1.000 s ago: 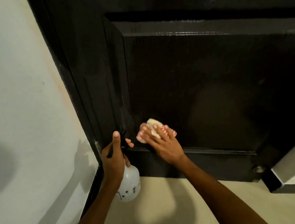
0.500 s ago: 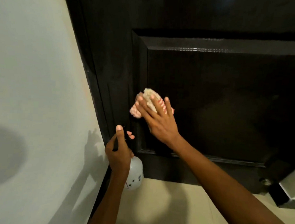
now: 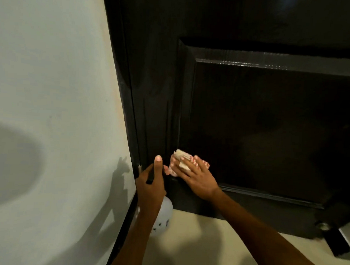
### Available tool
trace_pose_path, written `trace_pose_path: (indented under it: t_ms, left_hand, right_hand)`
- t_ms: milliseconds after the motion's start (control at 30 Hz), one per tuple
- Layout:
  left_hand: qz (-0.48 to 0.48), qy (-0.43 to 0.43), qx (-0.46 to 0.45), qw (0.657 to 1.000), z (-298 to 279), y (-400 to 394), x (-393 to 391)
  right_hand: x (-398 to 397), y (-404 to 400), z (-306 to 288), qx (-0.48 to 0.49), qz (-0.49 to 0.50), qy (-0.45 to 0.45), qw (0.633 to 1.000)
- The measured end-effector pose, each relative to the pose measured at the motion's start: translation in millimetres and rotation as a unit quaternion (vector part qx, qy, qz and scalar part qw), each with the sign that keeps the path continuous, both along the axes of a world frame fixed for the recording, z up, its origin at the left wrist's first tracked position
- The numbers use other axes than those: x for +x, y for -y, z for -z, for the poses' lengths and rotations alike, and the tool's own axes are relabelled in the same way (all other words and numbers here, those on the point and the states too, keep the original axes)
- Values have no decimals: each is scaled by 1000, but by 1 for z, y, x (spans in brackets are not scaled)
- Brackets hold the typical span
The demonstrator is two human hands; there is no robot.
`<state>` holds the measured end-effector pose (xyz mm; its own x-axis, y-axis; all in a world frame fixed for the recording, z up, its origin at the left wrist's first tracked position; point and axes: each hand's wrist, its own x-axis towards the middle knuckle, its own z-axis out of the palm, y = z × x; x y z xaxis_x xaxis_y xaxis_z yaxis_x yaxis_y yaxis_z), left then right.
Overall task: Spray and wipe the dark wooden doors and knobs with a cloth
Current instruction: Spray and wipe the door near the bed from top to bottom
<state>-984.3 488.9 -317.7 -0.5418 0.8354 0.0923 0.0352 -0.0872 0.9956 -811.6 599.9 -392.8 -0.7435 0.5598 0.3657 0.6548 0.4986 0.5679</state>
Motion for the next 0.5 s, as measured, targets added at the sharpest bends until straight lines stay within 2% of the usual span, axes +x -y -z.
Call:
trace_pose_path:
  t_ms: [67,133,300,500]
  left_hand:
    - [-1,8,-17,1000,2,3,3]
    - [-2,16,-24,1000,1,9,2]
    - [5,20,-31,999,-9,25,-1]
    - [22,25,-46,998,-9,54,-2]
  right_hand:
    - [6,6,19,-56,12,101,993]
    - [7,6,25,-93,31,153,983]
    - [9,10,12,-125,20,180,975]
    - [107,20,11,-177,40,248,952]
